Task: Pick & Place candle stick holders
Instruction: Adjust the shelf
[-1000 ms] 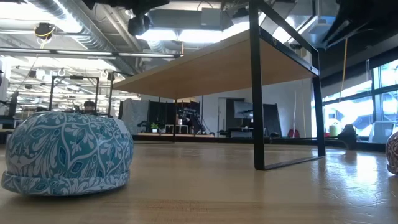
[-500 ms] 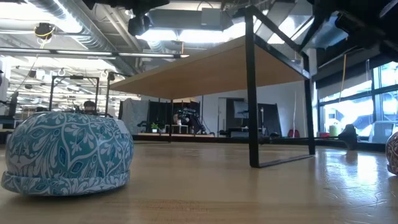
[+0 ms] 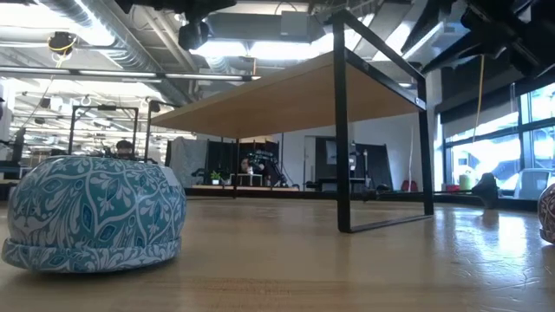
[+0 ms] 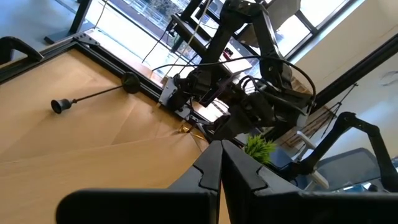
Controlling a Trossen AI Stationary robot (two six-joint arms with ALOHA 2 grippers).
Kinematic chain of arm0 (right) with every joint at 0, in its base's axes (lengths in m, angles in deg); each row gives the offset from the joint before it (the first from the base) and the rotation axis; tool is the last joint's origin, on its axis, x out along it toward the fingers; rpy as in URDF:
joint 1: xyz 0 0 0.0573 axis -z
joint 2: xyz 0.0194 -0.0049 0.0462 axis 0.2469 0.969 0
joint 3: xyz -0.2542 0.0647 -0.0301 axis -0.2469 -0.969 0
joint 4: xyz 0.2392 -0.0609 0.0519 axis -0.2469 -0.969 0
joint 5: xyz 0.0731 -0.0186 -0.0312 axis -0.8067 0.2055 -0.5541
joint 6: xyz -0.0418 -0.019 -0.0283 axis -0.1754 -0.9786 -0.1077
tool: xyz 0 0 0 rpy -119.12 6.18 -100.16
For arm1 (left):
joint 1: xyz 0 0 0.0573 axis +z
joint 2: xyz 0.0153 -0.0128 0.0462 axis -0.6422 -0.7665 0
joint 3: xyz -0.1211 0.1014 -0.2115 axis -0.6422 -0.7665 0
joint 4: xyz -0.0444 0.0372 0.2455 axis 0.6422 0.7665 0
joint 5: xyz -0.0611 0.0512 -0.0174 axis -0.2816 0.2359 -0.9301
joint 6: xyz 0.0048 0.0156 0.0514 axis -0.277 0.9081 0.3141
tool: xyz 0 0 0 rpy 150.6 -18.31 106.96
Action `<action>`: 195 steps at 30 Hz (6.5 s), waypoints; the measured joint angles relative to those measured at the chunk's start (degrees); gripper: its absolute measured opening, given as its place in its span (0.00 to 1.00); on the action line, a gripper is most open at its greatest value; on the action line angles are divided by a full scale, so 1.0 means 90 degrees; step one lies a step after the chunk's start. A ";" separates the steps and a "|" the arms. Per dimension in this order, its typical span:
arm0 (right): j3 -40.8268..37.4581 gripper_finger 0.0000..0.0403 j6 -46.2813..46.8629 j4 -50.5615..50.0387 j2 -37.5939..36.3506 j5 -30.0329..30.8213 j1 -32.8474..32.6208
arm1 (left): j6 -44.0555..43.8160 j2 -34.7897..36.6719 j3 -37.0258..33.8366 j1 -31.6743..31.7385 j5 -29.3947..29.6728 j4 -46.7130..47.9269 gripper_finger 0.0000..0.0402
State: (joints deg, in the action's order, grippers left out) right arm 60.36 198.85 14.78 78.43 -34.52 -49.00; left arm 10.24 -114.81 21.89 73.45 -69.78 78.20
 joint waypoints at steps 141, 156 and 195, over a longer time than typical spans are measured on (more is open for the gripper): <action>-0.0002 0.33 -0.3027 0.0068 0.0000 -0.0938 0.2617 | 0.2800 -0.1716 -0.0418 0.2683 -0.1758 0.5773 0.05; -0.0002 0.33 -0.3337 0.0089 0.0002 -0.1339 0.2617 | 0.2296 -0.1483 -0.0794 0.2131 -0.1793 0.5473 0.05; 0.0000 0.43 -0.3809 -0.1476 -0.1416 -0.3554 0.2046 | 0.0533 -0.1231 -0.0777 0.0957 -0.0799 0.4411 0.02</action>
State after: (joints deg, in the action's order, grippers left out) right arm 60.36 164.56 1.50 65.68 -66.51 -30.59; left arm 15.04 -125.89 14.89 82.06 -76.96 117.89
